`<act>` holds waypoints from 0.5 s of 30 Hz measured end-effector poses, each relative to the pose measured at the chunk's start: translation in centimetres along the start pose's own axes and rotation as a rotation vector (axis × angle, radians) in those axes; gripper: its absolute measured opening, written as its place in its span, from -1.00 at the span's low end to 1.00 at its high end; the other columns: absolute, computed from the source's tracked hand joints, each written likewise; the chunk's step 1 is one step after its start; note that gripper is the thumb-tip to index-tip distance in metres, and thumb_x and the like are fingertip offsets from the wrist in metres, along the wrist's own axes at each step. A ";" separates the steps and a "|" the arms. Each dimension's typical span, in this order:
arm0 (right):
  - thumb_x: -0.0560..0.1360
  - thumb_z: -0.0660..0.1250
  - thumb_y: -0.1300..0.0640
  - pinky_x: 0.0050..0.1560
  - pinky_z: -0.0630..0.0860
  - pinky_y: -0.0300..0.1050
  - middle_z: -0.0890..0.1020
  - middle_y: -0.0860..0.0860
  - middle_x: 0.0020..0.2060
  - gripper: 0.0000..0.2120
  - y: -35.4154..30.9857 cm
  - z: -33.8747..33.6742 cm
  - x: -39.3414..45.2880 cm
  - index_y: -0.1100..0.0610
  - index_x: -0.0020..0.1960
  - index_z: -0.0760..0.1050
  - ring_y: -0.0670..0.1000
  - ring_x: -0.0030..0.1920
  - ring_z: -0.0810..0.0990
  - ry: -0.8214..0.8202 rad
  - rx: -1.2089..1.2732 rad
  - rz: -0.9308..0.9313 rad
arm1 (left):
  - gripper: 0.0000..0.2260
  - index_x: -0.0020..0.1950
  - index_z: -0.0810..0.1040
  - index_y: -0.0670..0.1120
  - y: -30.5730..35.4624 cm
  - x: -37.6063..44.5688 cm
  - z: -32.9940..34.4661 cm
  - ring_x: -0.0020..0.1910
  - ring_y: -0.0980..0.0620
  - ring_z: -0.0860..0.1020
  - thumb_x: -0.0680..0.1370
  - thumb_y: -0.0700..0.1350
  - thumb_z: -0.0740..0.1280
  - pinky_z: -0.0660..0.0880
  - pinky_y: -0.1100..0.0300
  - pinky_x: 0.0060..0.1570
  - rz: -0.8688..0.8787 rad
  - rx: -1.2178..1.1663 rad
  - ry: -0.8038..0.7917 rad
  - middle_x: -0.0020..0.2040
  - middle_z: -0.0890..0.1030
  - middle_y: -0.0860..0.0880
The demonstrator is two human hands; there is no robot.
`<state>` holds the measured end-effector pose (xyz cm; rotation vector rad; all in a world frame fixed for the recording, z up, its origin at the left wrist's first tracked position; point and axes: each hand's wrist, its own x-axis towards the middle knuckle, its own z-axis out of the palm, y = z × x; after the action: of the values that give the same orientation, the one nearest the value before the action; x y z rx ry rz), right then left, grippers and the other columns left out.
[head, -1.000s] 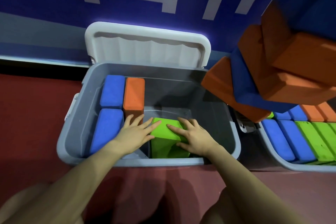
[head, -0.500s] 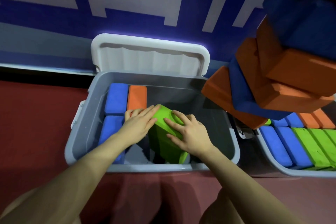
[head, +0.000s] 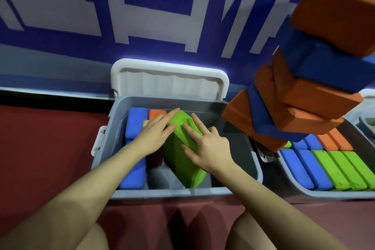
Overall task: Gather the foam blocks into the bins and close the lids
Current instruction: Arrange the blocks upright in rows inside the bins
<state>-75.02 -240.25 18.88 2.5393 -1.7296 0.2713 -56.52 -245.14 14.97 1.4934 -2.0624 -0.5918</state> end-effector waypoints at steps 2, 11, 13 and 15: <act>0.53 0.17 -0.25 -0.12 0.47 -0.02 0.00 -0.13 0.56 -0.41 -1.0 -1.4 1.0 -0.20 0.51 0.13 0.20 0.19 0.44 -0.049 0.029 0.040 | -0.52 0.51 0.17 0.18 0.0 0.8 -2.1 0.23 -0.02 0.44 0.60 0.21 0.09 0.26 0.02 0.22 0.028 0.011 0.011 0.25 0.48 0.02; 0.51 0.22 -0.20 0.12 0.46 0.01 0.05 -0.08 0.56 -0.35 -5.0 -1.6 1.2 -0.20 0.53 0.06 0.25 0.25 0.45 -0.197 0.036 0.053 | -0.52 0.50 0.26 0.07 -2.0 -0.8 -3.9 0.34 0.03 0.36 0.60 0.19 0.11 0.26 -0.07 0.33 0.051 -0.031 -0.094 0.34 0.43 0.02; 0.52 0.21 -0.21 0.11 0.47 0.00 0.06 -0.07 0.56 -0.36 -5.6 -0.9 1.0 -0.16 0.53 0.09 0.25 0.22 0.48 -0.194 0.044 0.077 | -0.55 0.50 0.27 0.03 -2.4 -1.1 -3.5 0.37 0.01 0.36 0.62 0.10 0.17 0.25 -0.12 0.36 0.026 -0.091 -0.068 0.40 0.40 0.01; 0.52 0.21 -0.20 0.08 0.47 -0.01 0.06 -0.07 0.56 -0.37 -6.4 -0.1 0.7 -0.12 0.53 0.12 0.25 0.18 0.51 -0.194 0.057 0.100 | -0.53 0.49 0.28 0.03 -2.9 -1.5 -3.3 0.38 0.02 0.37 0.61 0.13 0.14 0.23 -0.08 0.38 -0.016 -0.111 -0.056 0.42 0.40 0.02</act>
<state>-68.89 -238.52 19.48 2.5996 -1.9471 0.0817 -51.89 -244.74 15.47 1.4465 -2.0256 -0.7494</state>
